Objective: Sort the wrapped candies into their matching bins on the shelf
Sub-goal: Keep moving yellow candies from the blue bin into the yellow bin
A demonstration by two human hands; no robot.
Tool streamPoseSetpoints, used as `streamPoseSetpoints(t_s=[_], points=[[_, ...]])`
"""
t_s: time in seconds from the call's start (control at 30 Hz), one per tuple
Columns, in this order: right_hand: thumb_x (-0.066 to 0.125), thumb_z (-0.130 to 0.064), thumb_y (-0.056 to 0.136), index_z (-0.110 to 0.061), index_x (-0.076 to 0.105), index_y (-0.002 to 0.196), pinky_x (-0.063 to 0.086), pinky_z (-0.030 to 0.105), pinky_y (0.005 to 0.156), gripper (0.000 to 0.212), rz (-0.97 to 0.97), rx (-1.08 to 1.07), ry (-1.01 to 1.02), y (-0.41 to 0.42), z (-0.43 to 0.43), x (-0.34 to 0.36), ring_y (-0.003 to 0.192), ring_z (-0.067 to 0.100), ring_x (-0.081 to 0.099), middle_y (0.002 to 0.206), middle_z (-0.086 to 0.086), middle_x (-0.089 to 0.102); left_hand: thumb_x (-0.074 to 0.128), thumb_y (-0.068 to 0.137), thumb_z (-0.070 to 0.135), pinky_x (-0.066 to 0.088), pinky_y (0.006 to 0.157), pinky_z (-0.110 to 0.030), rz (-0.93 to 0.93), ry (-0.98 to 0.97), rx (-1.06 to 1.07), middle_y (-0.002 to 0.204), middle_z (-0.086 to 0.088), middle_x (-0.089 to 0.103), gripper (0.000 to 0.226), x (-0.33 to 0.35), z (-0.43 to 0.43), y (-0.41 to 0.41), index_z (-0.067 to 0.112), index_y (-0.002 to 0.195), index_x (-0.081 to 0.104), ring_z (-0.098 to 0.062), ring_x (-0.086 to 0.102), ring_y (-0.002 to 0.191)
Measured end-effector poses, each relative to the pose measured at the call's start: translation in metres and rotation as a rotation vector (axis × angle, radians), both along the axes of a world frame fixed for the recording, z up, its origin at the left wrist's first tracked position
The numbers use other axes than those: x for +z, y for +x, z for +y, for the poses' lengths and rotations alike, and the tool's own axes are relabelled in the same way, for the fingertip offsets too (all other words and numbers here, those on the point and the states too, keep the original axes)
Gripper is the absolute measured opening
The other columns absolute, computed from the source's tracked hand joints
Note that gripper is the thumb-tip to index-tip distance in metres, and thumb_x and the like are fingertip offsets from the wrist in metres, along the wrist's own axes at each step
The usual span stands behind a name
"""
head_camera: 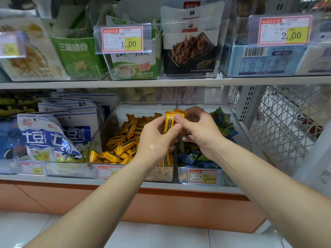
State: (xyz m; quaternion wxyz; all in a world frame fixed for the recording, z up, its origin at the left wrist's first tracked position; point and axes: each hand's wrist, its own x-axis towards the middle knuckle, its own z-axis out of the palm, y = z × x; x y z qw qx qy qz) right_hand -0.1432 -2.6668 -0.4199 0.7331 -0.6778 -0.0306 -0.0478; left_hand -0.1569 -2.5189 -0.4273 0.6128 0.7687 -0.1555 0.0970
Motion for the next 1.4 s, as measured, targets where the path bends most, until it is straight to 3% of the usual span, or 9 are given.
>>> streamPoseSetpoints(t_s=[0.2, 0.4, 0.53, 0.63, 0.77, 1.03, 1.2, 1.3, 1.4], points=[[0.064, -0.029, 0.094, -0.029, 0.071, 0.100, 0.053, 0.025, 0.063, 0.009, -0.007, -0.058, -0.136, 0.013, -0.015, 0.006, 0.087, 0.015, 0.066, 0.101, -0.002, 0.070, 0.065, 0.092, 0.041, 0.053, 0.067, -0.025, -0.088, 0.374, 0.289, 0.081, 0.015, 0.069, 0.009, -0.009, 0.038, 0.030, 0.033, 0.095, 0.067, -0.006, 0.067, 0.079], [0.063, -0.024, 0.092, -0.030, 0.068, 0.092, 0.047, 0.021, 0.066, 0.008, -0.041, 0.021, -0.684, 0.023, -0.038, -0.017, 0.082, 0.008, 0.064, 0.092, -0.006, 0.069, 0.057, 0.092, 0.054, 0.052, 0.089, -0.048, -0.160, 0.960, 0.480, 0.124, -0.014, 0.064, 0.061, -0.020, 0.051, 0.045, 0.015, 0.139, 0.051, -0.039, 0.058, 0.114], [0.064, -0.040, 0.091, -0.030, 0.069, 0.112, 0.050, 0.024, 0.081, 0.023, -0.039, 0.296, -1.068, 0.024, -0.038, -0.033, 0.098, 0.009, 0.063, 0.109, -0.013, 0.069, 0.063, 0.089, 0.048, 0.048, 0.089, -0.038, -0.341, 0.787, 0.427, 0.127, -0.004, 0.064, 0.052, -0.013, 0.035, 0.037, 0.023, 0.134, 0.056, -0.027, 0.056, 0.117], [0.061, -0.045, 0.091, -0.031, 0.057, 0.134, 0.046, 0.027, 0.087, 0.045, -0.024, 0.388, -1.248, 0.026, -0.037, -0.044, 0.108, 0.010, 0.057, 0.124, -0.013, 0.061, 0.062, 0.088, 0.052, 0.053, 0.088, -0.033, -0.212, 0.669, 0.169, 0.120, 0.007, 0.067, 0.052, -0.018, 0.014, 0.026, 0.026, 0.132, 0.057, -0.013, 0.062, 0.107], [0.064, -0.051, 0.089, -0.032, 0.065, 0.121, 0.040, 0.022, 0.063, 0.038, -0.034, 0.376, -1.255, 0.027, -0.035, -0.052, 0.081, 0.004, 0.056, 0.104, -0.012, 0.066, 0.067, 0.086, 0.045, 0.055, 0.088, -0.038, -0.094, 0.668, 0.035, 0.115, 0.008, 0.067, 0.056, -0.035, 0.005, 0.019, 0.026, 0.136, 0.051, -0.013, 0.065, 0.100], [0.074, -0.043, 0.083, -0.030, 0.068, 0.089, 0.048, 0.032, 0.068, 0.016, -0.174, 0.285, -1.271, 0.026, -0.036, -0.052, 0.079, 0.010, 0.059, 0.084, -0.008, 0.066, 0.072, 0.084, 0.044, 0.053, 0.079, -0.019, -0.076, 0.581, -0.015, 0.101, 0.016, 0.065, 0.060, -0.039, 0.014, 0.020, 0.032, 0.138, 0.048, 0.000, 0.064, 0.090], [0.076, -0.026, 0.083, -0.031, 0.064, 0.081, 0.042, 0.023, 0.069, 0.013, -0.270, 0.142, -1.102, 0.028, -0.039, -0.039, 0.079, 0.002, 0.058, 0.079, -0.019, 0.061, 0.072, 0.085, 0.041, 0.053, 0.080, -0.016, -0.064, 0.560, -0.037, 0.101, 0.015, 0.067, 0.061, -0.039, 0.016, 0.019, 0.031, 0.140, 0.047, 0.003, 0.064, 0.090], [0.076, -0.020, 0.084, -0.031, 0.063, 0.081, 0.036, 0.003, 0.066, 0.017, -0.321, -0.116, -0.873, 0.037, -0.051, -0.021, 0.076, -0.012, 0.055, 0.081, -0.022, 0.062, 0.072, 0.086, 0.041, 0.055, 0.083, -0.022, -0.056, 0.549, -0.041, 0.103, 0.013, 0.067, 0.061, -0.039, 0.017, 0.019, 0.031, 0.141, 0.046, 0.001, 0.064, 0.091], [0.071, -0.022, 0.089, -0.032, 0.060, 0.087, 0.038, 0.009, 0.063, 0.015, -0.290, -0.243, -0.892, 0.042, -0.073, -0.011, 0.076, -0.005, 0.053, 0.085, -0.020, 0.060, 0.071, 0.087, 0.042, 0.055, 0.083, -0.024, -0.060, 0.551, -0.045, 0.105, 0.012, 0.067, 0.061, -0.040, 0.016, 0.019, 0.031, 0.141, 0.046, 0.000, 0.063, 0.092]])
